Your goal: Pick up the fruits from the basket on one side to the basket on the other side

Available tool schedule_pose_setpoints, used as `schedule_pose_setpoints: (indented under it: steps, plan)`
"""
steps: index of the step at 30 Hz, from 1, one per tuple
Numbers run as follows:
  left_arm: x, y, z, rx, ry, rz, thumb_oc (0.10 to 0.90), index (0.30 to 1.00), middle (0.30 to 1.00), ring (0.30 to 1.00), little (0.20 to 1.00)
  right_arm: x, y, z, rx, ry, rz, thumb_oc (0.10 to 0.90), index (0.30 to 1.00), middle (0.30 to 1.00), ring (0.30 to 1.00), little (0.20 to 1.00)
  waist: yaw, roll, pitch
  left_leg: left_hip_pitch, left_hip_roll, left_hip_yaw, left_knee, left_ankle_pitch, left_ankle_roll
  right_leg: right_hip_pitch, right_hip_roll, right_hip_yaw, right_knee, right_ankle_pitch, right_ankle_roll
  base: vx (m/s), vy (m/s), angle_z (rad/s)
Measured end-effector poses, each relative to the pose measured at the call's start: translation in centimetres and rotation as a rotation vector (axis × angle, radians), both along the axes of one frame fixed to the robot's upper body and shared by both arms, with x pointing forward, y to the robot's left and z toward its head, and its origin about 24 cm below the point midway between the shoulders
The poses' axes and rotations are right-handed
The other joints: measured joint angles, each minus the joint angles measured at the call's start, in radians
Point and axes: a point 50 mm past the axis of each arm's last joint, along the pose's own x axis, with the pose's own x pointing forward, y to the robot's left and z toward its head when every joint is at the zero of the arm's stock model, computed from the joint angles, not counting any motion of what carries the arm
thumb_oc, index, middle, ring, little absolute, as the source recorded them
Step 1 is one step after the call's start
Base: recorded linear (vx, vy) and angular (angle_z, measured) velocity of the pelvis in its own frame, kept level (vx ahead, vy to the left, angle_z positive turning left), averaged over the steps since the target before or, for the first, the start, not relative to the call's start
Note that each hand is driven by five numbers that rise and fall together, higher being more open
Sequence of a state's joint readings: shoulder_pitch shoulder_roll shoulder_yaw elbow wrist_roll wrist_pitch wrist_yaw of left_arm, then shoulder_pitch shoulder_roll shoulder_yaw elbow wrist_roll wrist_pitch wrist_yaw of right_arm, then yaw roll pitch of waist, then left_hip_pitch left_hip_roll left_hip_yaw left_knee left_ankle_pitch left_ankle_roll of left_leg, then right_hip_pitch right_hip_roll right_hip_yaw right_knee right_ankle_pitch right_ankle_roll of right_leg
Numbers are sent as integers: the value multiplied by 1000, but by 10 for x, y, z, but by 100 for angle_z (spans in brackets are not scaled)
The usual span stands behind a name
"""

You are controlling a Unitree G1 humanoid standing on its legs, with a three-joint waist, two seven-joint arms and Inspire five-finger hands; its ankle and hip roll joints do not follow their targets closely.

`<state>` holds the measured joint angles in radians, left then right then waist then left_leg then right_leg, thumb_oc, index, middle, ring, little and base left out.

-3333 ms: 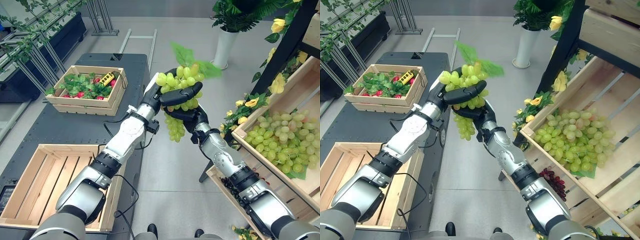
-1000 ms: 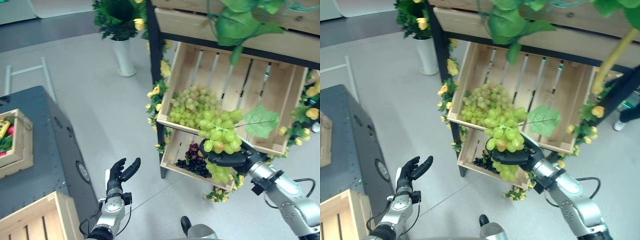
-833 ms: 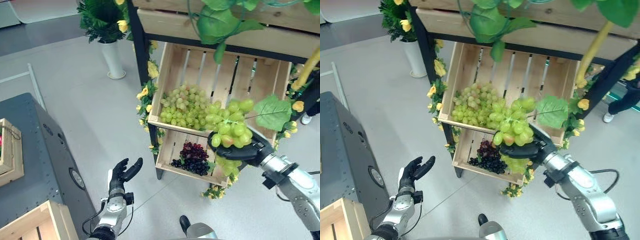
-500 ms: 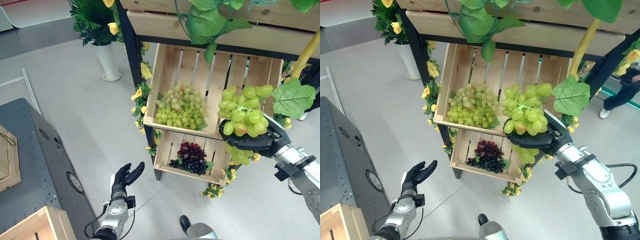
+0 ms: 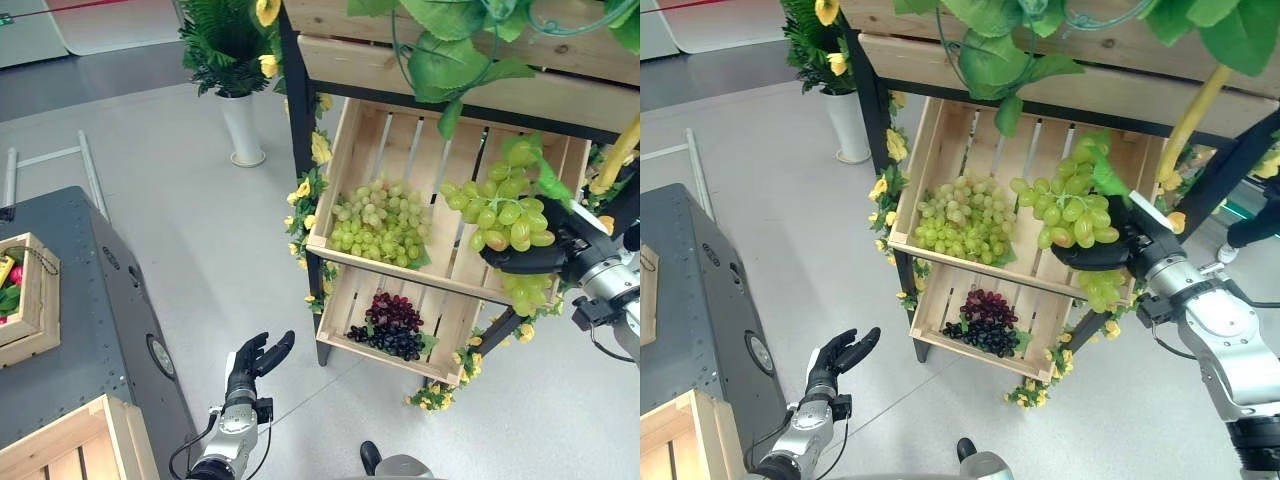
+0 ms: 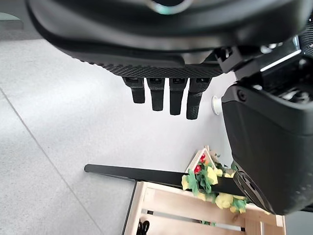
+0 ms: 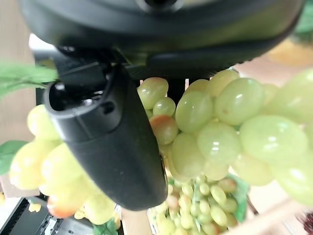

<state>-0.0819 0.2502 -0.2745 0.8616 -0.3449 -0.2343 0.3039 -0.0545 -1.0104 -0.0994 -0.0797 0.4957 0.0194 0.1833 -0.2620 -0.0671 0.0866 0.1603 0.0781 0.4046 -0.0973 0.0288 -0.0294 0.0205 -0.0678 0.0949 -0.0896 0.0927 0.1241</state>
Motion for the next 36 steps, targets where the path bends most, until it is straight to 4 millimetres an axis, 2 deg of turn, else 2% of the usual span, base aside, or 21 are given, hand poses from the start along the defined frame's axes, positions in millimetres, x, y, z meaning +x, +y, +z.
schedule_pose_setpoints:
  steps: [2,6,10,13,22,25,29,35,36]
  plan:
    - [-1,-1,0,0,2,-7,800,900,900,900,900,0,-7,4,-78,-10,-35,400,300,300,300,300,7,0,0,-3,-1,-18,0,3,-1,1,-2,-16,0,-1,-2,-19,-40,19]
    - [-4,0,-2,10,13,-26,800,900,900,900,900,5,-17,10,-131,-48,-107,400,300,300,300,300,34,-1,0,-8,1,-33,0,7,-2,4,0,-29,0,-1,-11,-13,-36,11]
    - [-4,0,-2,12,14,-35,800,900,900,900,900,8,-23,15,-178,-57,-134,400,300,300,300,300,43,-1,0,-13,0,-45,0,7,-3,5,-1,-45,0,-2,-13,8,-6,10]
    - [-4,0,-2,13,14,-42,800,900,900,900,900,10,-32,11,-216,-33,-170,400,300,300,300,300,61,-2,0,-14,0,-47,0,7,-3,5,-1,-49,0,-3,-13,0,0,0]
    - [-2,1,-1,19,11,-62,800,900,900,900,900,22,-50,-18,-297,97,-262,400,300,300,300,300,82,-3,1,-16,0,-54,0,7,-3,7,-2,-56,-1,-3,-14,4,-1,1]
    - [-1,2,0,28,10,-76,800,900,900,900,900,31,-56,-22,-324,120,-286,400,300,300,300,300,88,-2,1,-15,2,-57,0,5,0,9,-4,-66,-3,-4,-14,18,0,5]
    - [2,-1,2,26,-2,-98,800,900,900,900,900,32,-74,-27,-339,167,-378,400,300,300,300,300,118,0,2,-21,-1,-72,0,9,2,10,-6,-79,-3,-5,-14,16,0,9]
    - [1,3,3,35,0,-100,800,900,900,900,900,38,-84,-26,-332,197,-438,400,300,300,300,300,130,3,3,-18,-1,-77,0,11,-1,18,-7,-85,-4,-6,-15,9,2,2]
    - [2,2,3,33,0,-102,800,900,900,900,900,38,-86,-27,-332,205,-448,493,439,439,439,439,133,4,4,-17,-1,-80,0,10,0,21,-8,-87,-4,-7,-15,11,2,5]
